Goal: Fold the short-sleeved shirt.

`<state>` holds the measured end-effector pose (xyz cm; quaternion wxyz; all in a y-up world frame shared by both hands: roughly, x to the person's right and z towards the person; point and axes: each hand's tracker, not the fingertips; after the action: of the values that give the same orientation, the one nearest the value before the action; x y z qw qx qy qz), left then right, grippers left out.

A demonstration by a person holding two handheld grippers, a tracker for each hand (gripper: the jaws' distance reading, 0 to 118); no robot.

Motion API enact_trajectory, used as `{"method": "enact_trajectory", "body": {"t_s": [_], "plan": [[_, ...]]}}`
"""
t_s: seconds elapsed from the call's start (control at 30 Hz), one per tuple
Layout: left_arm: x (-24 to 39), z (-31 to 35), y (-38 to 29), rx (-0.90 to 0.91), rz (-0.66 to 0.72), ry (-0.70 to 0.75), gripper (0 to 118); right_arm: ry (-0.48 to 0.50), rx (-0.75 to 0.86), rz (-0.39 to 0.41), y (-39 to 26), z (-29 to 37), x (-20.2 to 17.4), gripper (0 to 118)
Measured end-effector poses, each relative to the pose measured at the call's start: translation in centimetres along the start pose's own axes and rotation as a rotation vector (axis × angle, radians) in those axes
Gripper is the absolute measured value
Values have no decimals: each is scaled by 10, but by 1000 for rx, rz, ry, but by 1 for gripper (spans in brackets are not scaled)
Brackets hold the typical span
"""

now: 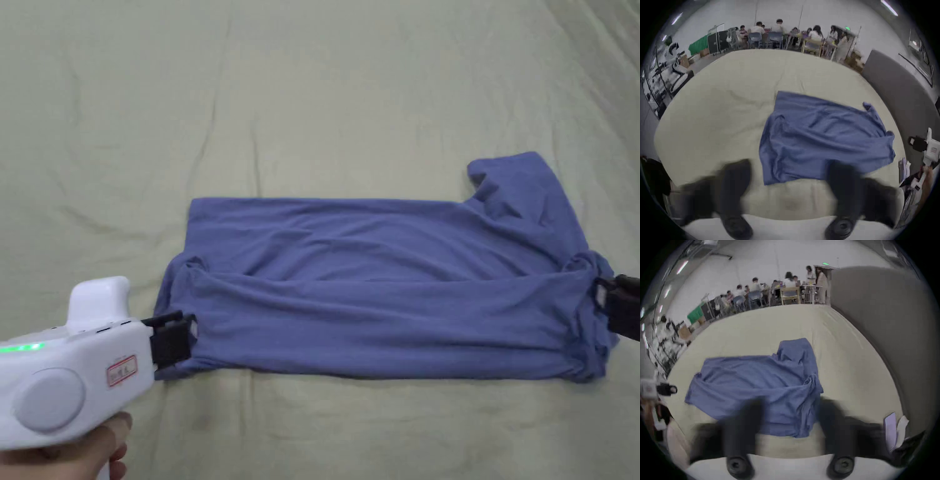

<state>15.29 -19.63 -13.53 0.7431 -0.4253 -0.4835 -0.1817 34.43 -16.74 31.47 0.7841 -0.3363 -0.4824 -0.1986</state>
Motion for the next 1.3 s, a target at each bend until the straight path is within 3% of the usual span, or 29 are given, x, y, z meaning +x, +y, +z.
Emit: {"method": "enact_trajectory", "body": {"t_s": [0.03,0.1,0.23,0.27,0.33,0.37,0.47,0.57,0.67,0.73,0.77,0.8,0.83,0.87,0.97,1.07,1.1,1.17,1.23,1.3], "plan": [[0,-9,-3,-30,54,-22,0,-9,-25,38,-4,-5,-6,2],[-13,-22,2,-45,50,-36,0,113,-47,6,-9,-12,-13,2],[-8,-38,48,59,-15,4,0,113,-50,34,-10,-18,-16,2],[-11,-48,68,79,-29,31,20,116,-51,35,-10,-19,-14,2],[-11,-76,105,64,-13,41,118,124,-59,29,-6,-18,-14,2],[-14,-86,117,-14,-8,60,118,129,-62,17,-6,-18,-12,2],[-19,-147,163,-13,3,75,118,126,-77,-9,-8,-19,-6,2],[-15,-193,177,-74,-59,184,118,106,-100,-16,-14,-19,-1,2],[-4,-225,185,-158,-91,198,116,94,-125,-26,-18,-18,6,2],[-1,-235,181,-202,-74,195,94,84,-136,-29,-20,-18,10,2],[0,-231,182,-182,-71,164,78,72,-142,-30,-21,-19,13,2],[8,-224,186,-168,-112,187,25,64,-146,-27,-20,-20,16,2],[17,-214,192,-118,-201,162,0,56,-152,-26,-18,-23,19,2],[27,-209,190,-92,-229,89,0,55,-156,-21,-13,-26,23,2],[35,-196,194,-72,-247,91,0,58,-146,1,11,-44,39,2],[26,-180,204,-43,-191,66,0,134,-93,-16,62,-76,58,2],[21,-177,206,-40,-174,59,0,175,-98,-23,81,-88,60,8],[13,-171,207,-42,-151,34,0,188,-170,-27,116,-128,67,114],[6,-168,206,-47,-138,25,0,187,-139,-28,145,-175,68,112],[5,-163,201,-42,-136,31,0,148,-223,-27,162,-223,69,117]]}}
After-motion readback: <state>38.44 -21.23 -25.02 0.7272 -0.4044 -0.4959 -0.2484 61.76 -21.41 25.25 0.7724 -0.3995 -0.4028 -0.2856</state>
